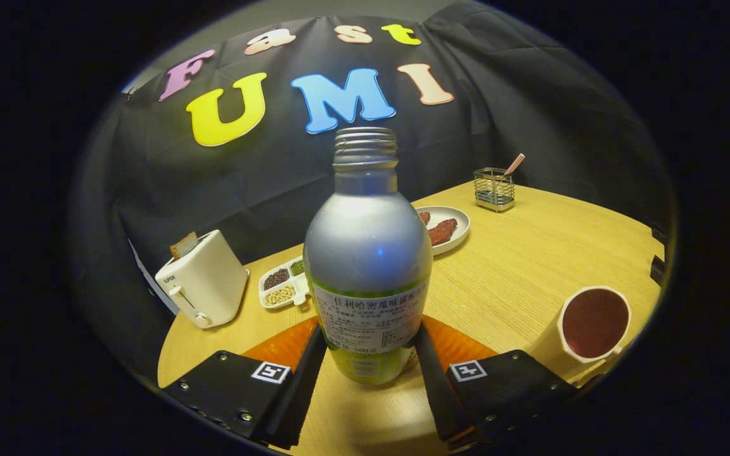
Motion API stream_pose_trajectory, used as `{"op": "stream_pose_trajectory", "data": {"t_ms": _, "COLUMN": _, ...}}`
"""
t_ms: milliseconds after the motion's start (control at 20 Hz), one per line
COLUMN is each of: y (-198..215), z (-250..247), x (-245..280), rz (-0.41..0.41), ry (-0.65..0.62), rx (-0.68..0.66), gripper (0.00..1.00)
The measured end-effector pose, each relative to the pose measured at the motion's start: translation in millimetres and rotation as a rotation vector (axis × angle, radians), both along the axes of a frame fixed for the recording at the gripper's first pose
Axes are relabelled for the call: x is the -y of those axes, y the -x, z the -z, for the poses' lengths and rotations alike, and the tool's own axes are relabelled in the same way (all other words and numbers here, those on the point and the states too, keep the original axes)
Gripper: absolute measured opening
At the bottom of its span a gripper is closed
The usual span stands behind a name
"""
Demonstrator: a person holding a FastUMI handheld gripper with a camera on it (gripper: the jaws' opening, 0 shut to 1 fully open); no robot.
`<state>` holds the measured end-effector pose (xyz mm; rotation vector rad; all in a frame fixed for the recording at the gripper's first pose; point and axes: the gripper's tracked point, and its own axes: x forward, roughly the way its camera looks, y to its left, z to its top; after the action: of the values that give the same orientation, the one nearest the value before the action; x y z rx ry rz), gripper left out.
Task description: Take the bottle from table, then pour the juice into the cup, finally place the bottle on the coaster
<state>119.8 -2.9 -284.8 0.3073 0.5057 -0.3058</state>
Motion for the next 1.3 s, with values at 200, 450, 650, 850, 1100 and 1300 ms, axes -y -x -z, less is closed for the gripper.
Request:
{"op": "stream_pose_trajectory", "data": {"t_ms": 200, "y": -16, "z": 11, "x": 9, "rz": -0.011, "ry": 0.056, "rx": -0.010, "gripper": 0.77}}
{"op": "stream_pose_trajectory", "data": {"t_ms": 450, "y": -30, "z": 23, "x": 15, "rz": -0.067, "ry": 0.142, "rx": -0.026, "gripper": 0.77}}
{"op": "stream_pose_trajectory", "data": {"t_ms": 650, "y": -30, "z": 34, "x": 7, "rz": -0.126, "ry": 0.178, "rx": -0.042, "gripper": 0.77}}
{"op": "stream_pose_trajectory", "data": {"t_ms": 850, "y": -29, "z": 35, "x": 6, "rz": -0.155, "ry": 0.228, "rx": -0.032, "gripper": 0.78}}
{"op": "stream_pose_trajectory", "data": {"t_ms": 1100, "y": -23, "z": 31, "x": 2, "rz": -0.161, "ry": 0.202, "rx": -0.022, "gripper": 0.99}}
{"op": "stream_pose_trajectory", "data": {"t_ms": 1300, "y": -11, "z": 14, "x": -2, "rz": -0.180, "ry": 0.193, "rx": 0.014, "gripper": 0.99}}
